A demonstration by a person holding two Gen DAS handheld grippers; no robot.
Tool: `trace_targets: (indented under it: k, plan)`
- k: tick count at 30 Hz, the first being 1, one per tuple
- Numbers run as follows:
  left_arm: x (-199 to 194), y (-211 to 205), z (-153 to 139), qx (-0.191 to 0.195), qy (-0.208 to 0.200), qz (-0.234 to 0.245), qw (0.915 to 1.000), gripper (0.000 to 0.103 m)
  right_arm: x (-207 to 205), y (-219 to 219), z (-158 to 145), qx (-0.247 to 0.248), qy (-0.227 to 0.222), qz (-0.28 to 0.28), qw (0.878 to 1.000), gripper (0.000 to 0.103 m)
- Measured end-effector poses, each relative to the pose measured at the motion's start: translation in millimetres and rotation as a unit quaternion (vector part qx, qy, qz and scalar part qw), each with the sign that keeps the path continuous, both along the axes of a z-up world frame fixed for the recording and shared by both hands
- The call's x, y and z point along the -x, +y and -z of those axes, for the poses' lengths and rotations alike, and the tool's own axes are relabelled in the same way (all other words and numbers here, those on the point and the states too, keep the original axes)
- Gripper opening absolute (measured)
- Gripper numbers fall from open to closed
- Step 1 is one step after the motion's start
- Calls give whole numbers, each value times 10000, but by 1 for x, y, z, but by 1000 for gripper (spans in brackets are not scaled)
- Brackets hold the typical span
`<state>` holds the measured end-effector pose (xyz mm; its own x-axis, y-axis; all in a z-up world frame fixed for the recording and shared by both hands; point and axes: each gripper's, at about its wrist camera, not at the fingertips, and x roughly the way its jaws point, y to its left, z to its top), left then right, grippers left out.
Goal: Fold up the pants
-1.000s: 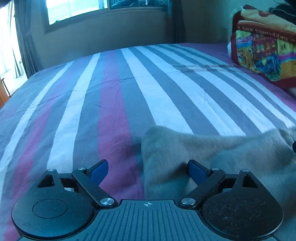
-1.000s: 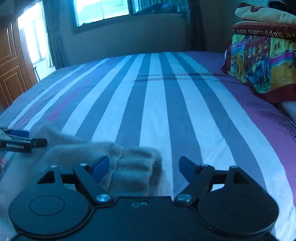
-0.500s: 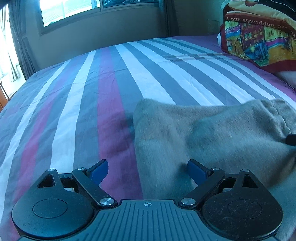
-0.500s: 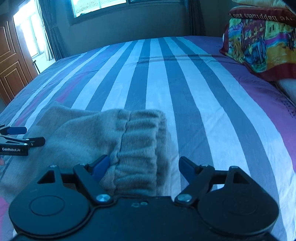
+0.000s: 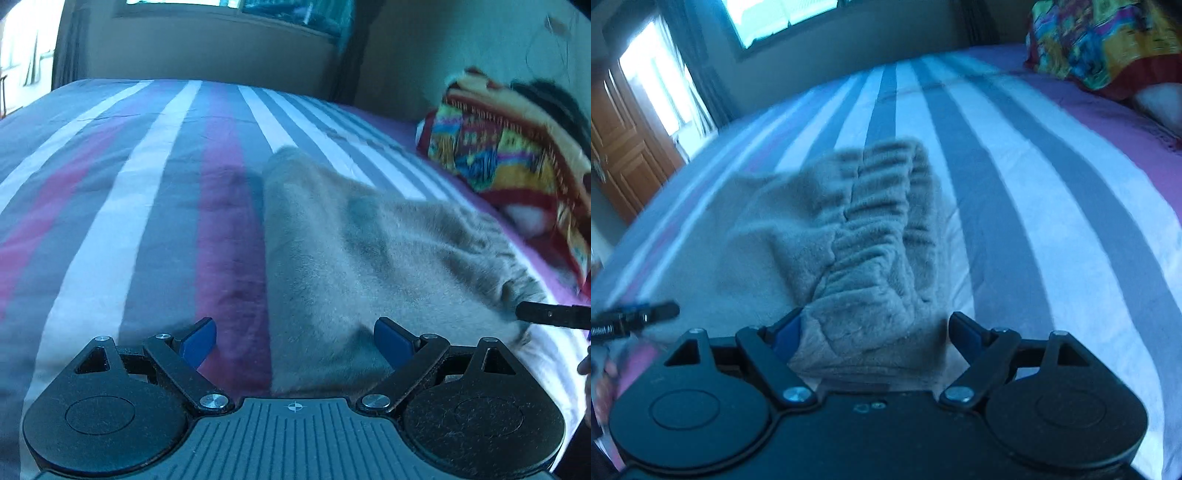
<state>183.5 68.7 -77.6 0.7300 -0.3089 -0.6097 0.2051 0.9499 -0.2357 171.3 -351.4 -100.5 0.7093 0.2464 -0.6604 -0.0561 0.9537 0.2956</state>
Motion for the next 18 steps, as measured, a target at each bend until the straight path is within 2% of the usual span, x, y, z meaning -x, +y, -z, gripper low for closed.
trace_targets:
  k: [2,4,6,8,11,15,18]
  plan:
    - [-6,9,9,309,98,30,9995,92,8,-3,-4,-50,-294,50,9995,84]
    - [-14,18,16,722,269,23,9970,92,0,-4,5,-79,-132,-29,9999,83]
    - [-21,25,20,1012,363,127,9941,92,-9,-18,9,-785,92,83,9968,85]
    - [-29,33,25,1237,475,275,9908,92,-13,-35,10,-1482,163,234,9885,87]
    - [-39,41,29,1413,564,478,9872,84,-18,-57,21,-2041,324,234,9781,83]
    - [-58,54,40,1996,741,670,9748,81,-23,-71,35,-2661,352,136,9632,84]
    - [-76,60,49,2450,887,818,9620,77,-37,-79,44,-3086,362,20,9505,86]
